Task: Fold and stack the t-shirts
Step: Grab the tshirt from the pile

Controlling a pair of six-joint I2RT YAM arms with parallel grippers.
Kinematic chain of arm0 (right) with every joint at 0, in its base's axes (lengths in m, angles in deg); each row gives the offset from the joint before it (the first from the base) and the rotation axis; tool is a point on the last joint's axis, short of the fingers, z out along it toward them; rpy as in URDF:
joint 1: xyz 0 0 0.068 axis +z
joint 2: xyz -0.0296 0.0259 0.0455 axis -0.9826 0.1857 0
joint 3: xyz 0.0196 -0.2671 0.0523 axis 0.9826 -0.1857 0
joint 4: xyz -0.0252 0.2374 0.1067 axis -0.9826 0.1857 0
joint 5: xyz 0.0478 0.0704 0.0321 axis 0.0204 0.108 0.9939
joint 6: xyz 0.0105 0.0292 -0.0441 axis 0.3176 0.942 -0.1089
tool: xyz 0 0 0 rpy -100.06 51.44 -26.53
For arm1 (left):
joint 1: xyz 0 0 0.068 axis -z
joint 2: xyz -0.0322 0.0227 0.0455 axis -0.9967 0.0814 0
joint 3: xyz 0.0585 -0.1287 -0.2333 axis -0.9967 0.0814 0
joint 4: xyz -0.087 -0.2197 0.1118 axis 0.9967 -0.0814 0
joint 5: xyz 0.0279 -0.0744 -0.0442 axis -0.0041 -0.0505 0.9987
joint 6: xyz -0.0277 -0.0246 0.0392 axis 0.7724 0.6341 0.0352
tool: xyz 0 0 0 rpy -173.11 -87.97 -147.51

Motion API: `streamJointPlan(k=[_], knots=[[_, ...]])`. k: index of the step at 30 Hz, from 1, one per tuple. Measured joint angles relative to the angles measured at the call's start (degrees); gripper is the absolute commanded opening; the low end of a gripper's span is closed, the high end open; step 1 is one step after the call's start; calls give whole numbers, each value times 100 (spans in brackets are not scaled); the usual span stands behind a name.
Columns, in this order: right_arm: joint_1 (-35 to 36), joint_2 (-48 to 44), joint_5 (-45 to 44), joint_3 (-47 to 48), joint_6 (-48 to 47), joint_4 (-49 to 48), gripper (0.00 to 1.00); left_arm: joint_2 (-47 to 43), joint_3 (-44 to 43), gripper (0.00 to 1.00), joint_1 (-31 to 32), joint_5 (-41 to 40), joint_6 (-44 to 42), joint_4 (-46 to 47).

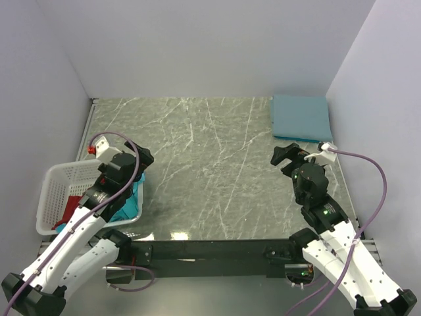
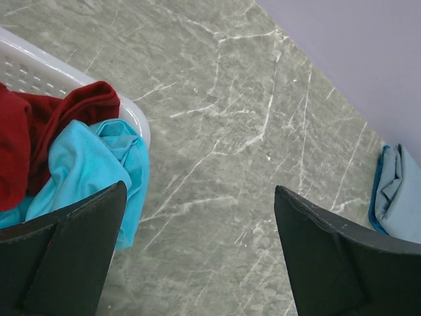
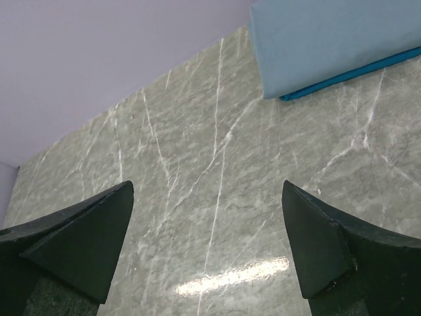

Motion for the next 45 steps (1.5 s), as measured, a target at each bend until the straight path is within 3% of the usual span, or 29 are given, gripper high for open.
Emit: streamJointPlan(k=[7,14,22,30,35,45], knots=[[0,-20,74,-2,-61,-44,100,240,-328,99,0,-52,197,-533],[0,413,229,0,-116,-37,100,988,-1419,99,-2,-798,1342,-2680],[0,992,389,0,-221,17,100,1128,-1506,99,-177,-890,1991,-4435],[0,1198,387,4,-267,50,100,1062,-1290,99,-271,-251,1961,-4804],[0,1344,343,35,-264,109,99,1121,-824,88,-337,92,1893,-4754],[0,1598,323,118,-262,232,99,1062,-807,89,-385,203,1834,-4723]])
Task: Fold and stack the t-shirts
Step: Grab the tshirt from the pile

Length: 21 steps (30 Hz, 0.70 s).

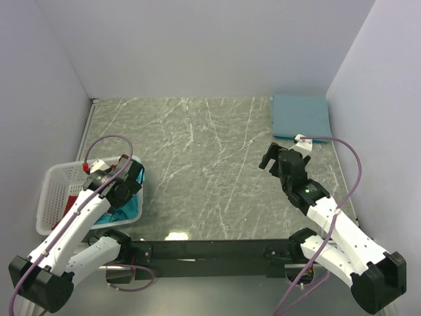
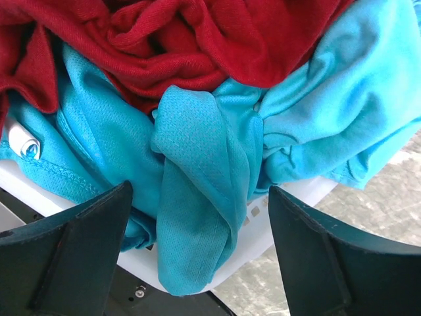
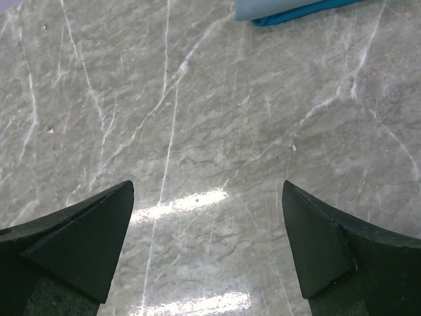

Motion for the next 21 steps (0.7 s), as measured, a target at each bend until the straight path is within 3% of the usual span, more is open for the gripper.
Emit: streamJointPlan(k=[3,5,6,8,9,10,16,21], knots=[[0,35,-22,0,0,31,99,-127,0,85,-9,31,0,13],[0,42,-28,0,0,46,99,-216,2,68,-9,85,4,28],[0,42,-33,0,0,50,99,-260,9,47,-9,114,-24,59],[0,44,-46,0,0,52,99,-319,39,39,-9,144,-39,116],[0,46,-48,0,0,52,99,-323,70,10,-9,157,-72,136],[0,48,-48,0,0,52,99,-310,92,1,-11,170,-72,153],[0,70,-63,42,0,90,99,-76,105,1,-20,201,-111,168],[0,72,-68,44,0,94,99,-376,101,1,-20,201,-181,221]])
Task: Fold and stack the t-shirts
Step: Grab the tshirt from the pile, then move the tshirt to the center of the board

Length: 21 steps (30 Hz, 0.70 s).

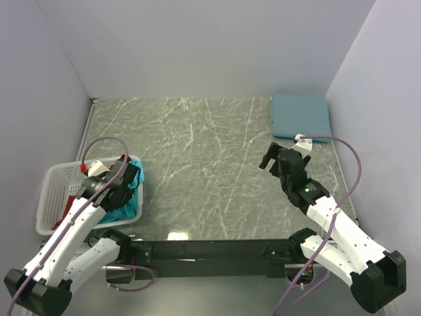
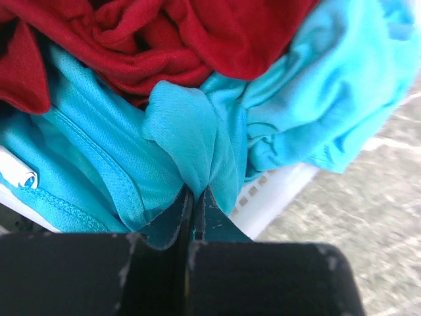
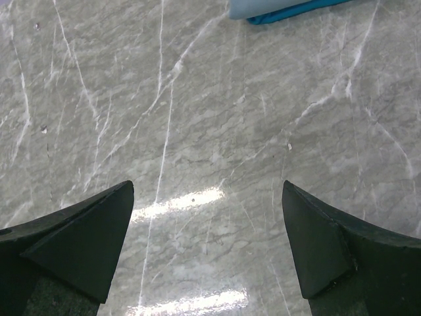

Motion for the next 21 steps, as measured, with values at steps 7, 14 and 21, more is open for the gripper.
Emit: streamJointPlan(k=[7,14,21], knots=[[0,22,2,0,2,0,99,-433,-592,1,0,-83,-667,549],[0,39,2,24,2,0,99,-120,-1908,1,0,-234,-1486,1438],[0,31,2,24,0,0,99,-116,-2894,1,-4,-610,-2332,2343]])
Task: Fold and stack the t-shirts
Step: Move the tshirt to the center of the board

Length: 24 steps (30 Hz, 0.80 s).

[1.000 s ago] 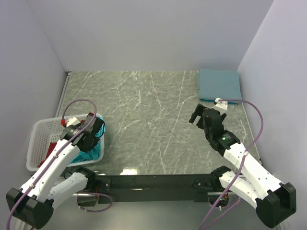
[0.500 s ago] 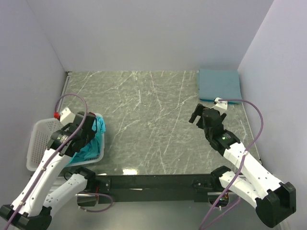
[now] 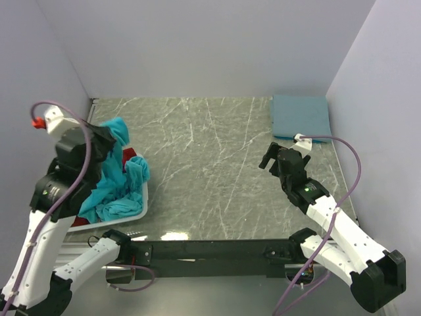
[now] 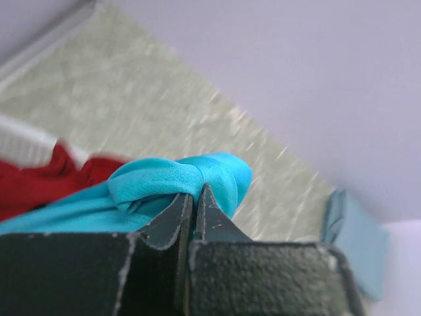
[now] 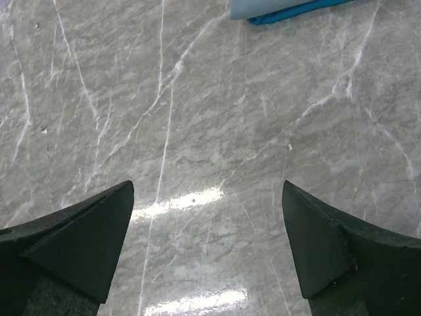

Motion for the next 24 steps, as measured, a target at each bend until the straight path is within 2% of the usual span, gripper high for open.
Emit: streamJointPlan(k=[7,16,21,24], knots=[[0,2,0,2,-2,0,99,304,-1178,1,0,-444,-844,973],[0,7,-55,9,-24,9,99,2070,-3880,1,-4,-374,-2424,2120],[0,35,-146,74,-42,66,99,2669,-4103,1,-9,267,-3038,2756],[0,42,-221,125,-42,94,99,3003,-4100,1,-20,1147,-3069,3034]])
